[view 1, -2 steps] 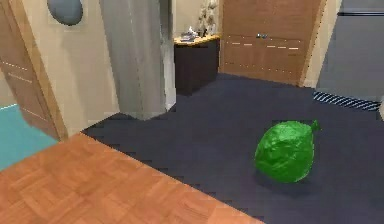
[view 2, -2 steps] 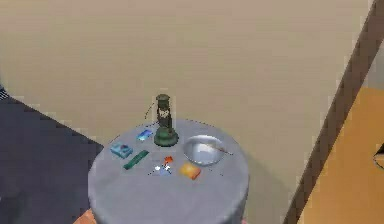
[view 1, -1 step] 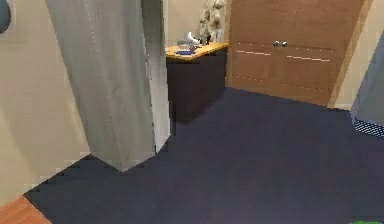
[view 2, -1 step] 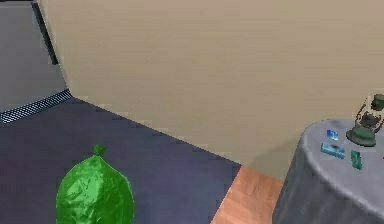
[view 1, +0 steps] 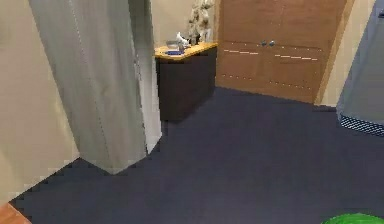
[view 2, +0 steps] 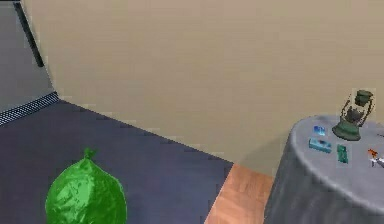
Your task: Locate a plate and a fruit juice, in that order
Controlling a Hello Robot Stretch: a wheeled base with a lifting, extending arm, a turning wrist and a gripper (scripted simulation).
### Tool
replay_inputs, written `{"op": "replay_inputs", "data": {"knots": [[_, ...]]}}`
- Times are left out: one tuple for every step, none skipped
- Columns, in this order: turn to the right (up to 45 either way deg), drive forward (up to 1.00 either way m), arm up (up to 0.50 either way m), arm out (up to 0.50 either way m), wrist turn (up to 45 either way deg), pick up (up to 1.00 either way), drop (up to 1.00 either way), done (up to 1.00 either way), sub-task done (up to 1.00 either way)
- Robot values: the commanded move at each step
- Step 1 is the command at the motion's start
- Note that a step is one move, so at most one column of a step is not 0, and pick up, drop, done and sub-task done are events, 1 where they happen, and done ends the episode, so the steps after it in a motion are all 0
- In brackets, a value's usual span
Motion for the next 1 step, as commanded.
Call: {"op": "replay_inputs", "data": {"knots": [[-15.0, 0.00, 0.00, 0.00, 0.0, 0.00, 0.00, 0.00, 0.00]]}}
